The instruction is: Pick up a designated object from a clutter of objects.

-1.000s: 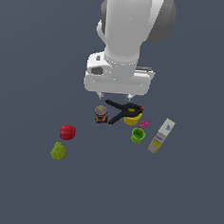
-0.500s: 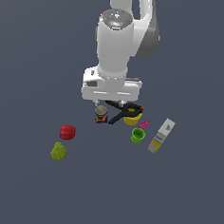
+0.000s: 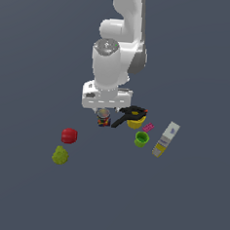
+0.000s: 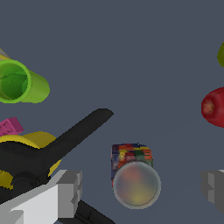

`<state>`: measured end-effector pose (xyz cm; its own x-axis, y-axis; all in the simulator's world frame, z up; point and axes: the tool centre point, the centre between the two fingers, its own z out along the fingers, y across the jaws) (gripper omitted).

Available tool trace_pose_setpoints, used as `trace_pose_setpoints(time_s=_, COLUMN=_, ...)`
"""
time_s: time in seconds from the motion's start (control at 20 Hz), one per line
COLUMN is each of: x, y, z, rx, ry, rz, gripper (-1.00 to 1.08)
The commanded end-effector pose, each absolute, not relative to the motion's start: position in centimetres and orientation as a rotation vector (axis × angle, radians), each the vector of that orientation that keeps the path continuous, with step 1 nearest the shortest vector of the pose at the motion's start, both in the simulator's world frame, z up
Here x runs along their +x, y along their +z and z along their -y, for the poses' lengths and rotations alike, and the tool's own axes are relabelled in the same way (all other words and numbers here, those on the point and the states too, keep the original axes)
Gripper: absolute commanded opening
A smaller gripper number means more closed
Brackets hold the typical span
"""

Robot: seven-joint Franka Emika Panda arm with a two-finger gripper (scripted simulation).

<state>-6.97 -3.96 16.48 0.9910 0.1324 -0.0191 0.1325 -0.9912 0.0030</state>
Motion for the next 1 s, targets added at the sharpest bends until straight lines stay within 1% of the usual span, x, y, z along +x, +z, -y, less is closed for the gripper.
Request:
trace_pose_setpoints(time_s=0.0, x=-8.2, y=14.9, z=4.6, rx=3.131, ry=-0.021, rz=-0.226, gripper=1.00)
trace_pose_setpoints(time_s=0.5, x=-11.6, y=11.3, z=5.9, rx=3.130, ry=-0.003, rz=-0.267, gripper=1.00)
trace_pose_setpoints(time_s=0.95, x=-12.1, y=10.8, z=6.1, rx=3.130, ry=-0.002, rz=-0.272, gripper=1.00)
